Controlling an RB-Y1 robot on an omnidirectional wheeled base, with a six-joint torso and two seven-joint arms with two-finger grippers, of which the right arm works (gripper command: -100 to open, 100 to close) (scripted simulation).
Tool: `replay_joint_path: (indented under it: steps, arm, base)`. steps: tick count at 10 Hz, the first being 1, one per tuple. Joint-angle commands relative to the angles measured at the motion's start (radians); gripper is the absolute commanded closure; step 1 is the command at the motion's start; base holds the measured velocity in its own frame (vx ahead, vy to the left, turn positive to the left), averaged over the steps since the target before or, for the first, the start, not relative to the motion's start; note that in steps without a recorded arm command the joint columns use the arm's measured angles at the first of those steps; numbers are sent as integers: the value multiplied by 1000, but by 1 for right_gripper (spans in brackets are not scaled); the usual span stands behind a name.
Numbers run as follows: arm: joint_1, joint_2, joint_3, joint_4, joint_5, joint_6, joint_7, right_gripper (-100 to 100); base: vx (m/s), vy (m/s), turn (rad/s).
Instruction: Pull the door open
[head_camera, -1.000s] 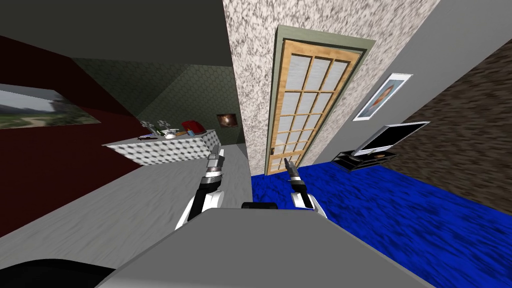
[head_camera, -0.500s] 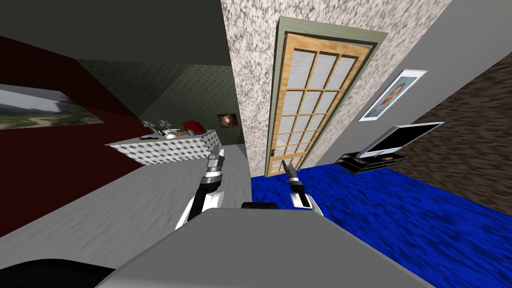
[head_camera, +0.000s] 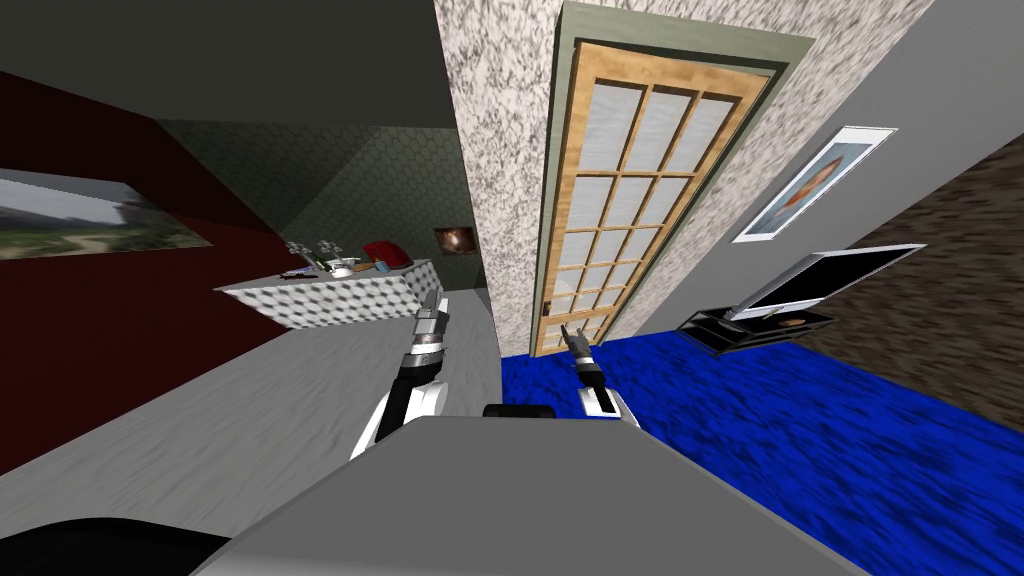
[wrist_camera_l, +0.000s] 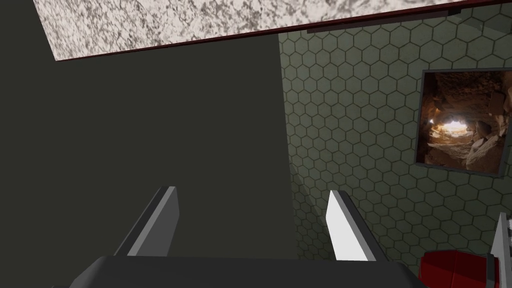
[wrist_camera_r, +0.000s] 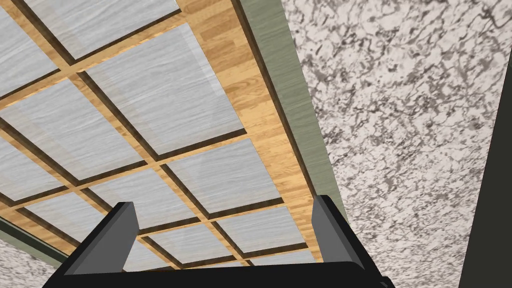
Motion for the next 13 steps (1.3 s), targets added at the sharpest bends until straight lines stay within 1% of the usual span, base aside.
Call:
replay_joint_path:
  steps: [1, 2, 6, 7, 8, 10, 11, 13]
  arm:
    - [-18, 4, -9, 50, 15, -21, 46, -100]
    - [-18, 4, -9, 57, 15, -21, 46, -100]
    - [-64, 17, -29, 183, 52, -57, 153, -100]
    - [-75, 21, -34, 206, 61, -65, 179, -100]
    - [-75, 21, -34, 214, 61, -65, 179, -100]
    - [-96, 29, -43, 265, 78, -81, 227, -100]
    - [-96, 29, -43, 270, 78, -81, 227, -100]
    - [-116, 37, -51, 325, 94, -97, 274, -100]
  base:
    - [71, -23, 38]
    - [53, -29, 13]
    - [78, -46, 29]
    - [99, -58, 36]
    - [70, -27, 14]
    - [70, -23, 21]
    - [50, -24, 12]
    - [54, -30, 21]
